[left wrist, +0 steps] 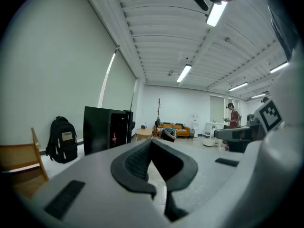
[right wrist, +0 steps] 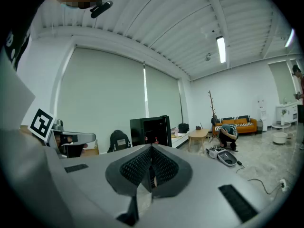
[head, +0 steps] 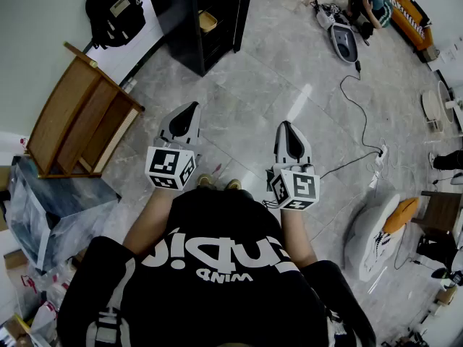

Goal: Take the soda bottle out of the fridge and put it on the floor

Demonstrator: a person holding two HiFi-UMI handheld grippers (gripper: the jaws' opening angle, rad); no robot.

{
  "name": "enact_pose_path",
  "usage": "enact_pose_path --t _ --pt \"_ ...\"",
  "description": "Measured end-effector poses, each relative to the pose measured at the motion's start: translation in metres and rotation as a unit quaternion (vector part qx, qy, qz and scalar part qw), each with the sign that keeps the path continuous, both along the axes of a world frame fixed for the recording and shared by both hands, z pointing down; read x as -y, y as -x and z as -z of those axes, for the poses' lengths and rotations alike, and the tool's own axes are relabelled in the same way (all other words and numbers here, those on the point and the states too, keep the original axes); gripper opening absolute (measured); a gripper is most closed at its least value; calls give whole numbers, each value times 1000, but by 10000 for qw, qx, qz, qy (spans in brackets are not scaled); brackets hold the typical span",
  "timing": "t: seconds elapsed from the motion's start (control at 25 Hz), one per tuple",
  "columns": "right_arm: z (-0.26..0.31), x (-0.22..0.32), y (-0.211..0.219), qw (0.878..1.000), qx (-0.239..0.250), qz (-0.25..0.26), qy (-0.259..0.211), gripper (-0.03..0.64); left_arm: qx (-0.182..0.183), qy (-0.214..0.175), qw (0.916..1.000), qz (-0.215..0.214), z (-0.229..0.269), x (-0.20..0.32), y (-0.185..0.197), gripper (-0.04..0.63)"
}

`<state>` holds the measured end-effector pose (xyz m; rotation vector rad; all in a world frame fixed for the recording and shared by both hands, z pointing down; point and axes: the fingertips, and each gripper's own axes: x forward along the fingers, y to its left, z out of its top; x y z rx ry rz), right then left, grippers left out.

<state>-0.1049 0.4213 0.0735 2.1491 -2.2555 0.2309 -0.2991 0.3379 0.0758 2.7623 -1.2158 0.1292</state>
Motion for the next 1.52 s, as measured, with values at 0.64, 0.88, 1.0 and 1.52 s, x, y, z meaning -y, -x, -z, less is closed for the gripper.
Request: enact_pose_path --t 0.64,0.88,1.0,1.52 --pt "-9 15 36 9999 82 28 -83 20 -19 98 9996 -246 -14 18 16 6" --pt "-11 32 23 9997 159 -90 -136 20 5 184 9993 -318 -25 36 3 6" --pt "-16 54 7 9997 173 -99 -148 20 -15 149 9993 -348 -28 57 -15 6" --pt "-11 205 -86 9992 159 369 -71 20 -26 199 9998 12 -20 197 -99 6"
